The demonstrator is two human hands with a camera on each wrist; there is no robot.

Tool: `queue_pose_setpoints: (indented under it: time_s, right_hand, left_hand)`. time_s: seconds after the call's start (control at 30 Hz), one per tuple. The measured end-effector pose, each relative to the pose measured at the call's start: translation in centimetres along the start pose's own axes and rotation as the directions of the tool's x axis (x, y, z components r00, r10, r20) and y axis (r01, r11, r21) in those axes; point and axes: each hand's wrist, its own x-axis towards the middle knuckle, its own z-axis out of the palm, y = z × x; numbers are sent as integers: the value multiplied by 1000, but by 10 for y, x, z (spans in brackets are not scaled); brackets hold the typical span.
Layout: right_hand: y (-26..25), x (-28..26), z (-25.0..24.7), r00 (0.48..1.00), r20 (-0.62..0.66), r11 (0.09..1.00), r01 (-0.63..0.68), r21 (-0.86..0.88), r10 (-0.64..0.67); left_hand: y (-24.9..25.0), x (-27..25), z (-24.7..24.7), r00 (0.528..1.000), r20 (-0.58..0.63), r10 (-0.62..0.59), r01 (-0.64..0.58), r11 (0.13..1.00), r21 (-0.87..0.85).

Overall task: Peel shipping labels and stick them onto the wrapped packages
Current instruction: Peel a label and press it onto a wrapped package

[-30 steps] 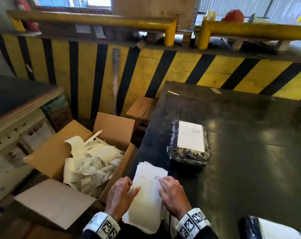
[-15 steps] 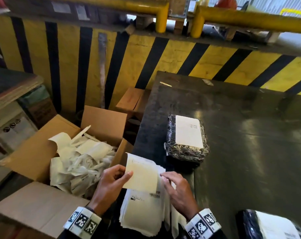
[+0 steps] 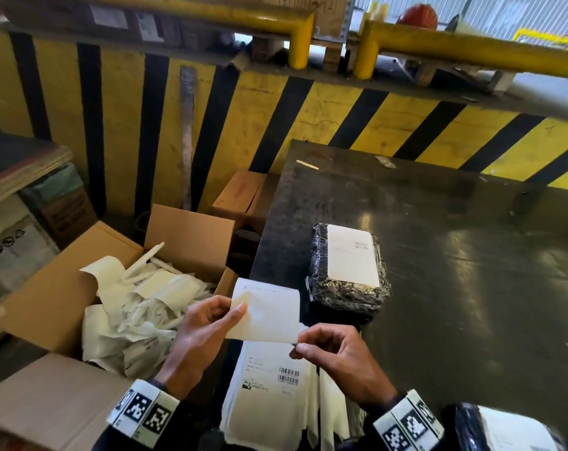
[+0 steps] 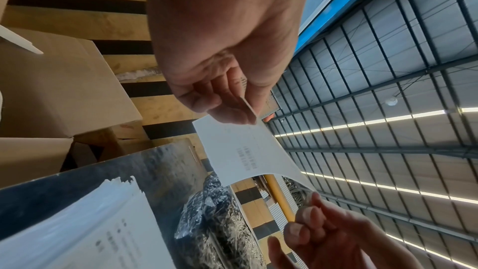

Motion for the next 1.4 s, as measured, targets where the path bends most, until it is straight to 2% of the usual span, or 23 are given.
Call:
queue_pose_setpoints:
  time_s: [0.27, 0.57, 0.7, 0.77, 0.8, 0.87, 1.0, 1.07, 1.17, 1.27, 1.4]
  right_hand:
    - [-8, 5, 2, 999, 21, 996, 44, 71, -46]
    - [-11, 5, 5, 997, 28, 995, 77, 61, -78]
    - [-15, 5, 8, 994, 14, 994, 109, 28, -109]
    - [-16, 6, 10, 992, -13, 992, 129, -3, -129]
    - [-15, 6, 11, 990, -29, 990, 140, -18, -141]
    - [-14, 8, 13, 985, -49, 986, 161, -38, -163]
    - [-16, 8, 14, 981, -15, 977, 191, -94, -193]
    - [-18, 8, 15, 981, -4, 977, 193, -91, -195]
    - [-19, 6, 14, 978, 4, 972, 206, -113, -207]
    - [-19, 2, 9, 983, -8, 980, 184, -72, -185]
    - [-18, -7, -18, 988, -119, 994, 106, 14, -103]
  left_hand:
    - [7, 1, -1, 1000, -13, -7, 7, 1000, -16]
    - [4, 1, -6, 1000, -13, -19, 20, 999, 32]
    - [-1, 1, -4, 999, -1, -38, 38, 993, 112]
    - [-3, 2, -3, 997, -39, -62, 69, 970, 231]
    - [-5, 3, -3, 998, -52, -44, 58, 947, 316]
    - [-3, 1, 0, 999, -5, 50, -44, 908, 418]
    - [15, -14, 24, 960, 171, 223, -274, 878, 391]
    - [19, -18, 36, 937, 192, 292, -346, 849, 399]
    - [18, -19, 43, 926, 193, 326, -376, 848, 373]
    - [16, -16, 42, 960, 137, 246, -278, 909, 311]
    - [13, -2, 25, 994, 23, 110, -113, 972, 206]
